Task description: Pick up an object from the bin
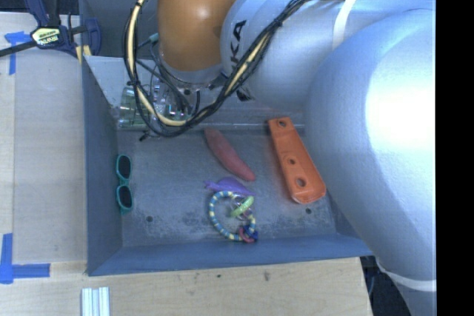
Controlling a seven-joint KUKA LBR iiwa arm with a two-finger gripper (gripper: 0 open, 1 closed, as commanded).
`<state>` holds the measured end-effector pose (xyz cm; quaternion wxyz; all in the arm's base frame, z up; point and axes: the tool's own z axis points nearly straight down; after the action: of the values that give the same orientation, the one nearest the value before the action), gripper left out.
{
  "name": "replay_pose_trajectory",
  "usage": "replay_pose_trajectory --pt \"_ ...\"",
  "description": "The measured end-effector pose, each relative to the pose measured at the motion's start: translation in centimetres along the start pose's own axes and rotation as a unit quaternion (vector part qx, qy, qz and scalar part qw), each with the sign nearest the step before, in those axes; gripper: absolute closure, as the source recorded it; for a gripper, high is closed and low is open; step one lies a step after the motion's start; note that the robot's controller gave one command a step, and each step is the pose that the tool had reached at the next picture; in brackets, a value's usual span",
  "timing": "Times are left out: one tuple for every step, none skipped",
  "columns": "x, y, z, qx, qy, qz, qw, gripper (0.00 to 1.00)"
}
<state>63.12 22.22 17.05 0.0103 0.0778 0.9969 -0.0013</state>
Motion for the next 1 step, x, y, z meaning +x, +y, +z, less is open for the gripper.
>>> replay_pose_trajectory --pt "-0.11 -0.29 -0.38 0.0 -0.0014 0.001 1.0 1.0"
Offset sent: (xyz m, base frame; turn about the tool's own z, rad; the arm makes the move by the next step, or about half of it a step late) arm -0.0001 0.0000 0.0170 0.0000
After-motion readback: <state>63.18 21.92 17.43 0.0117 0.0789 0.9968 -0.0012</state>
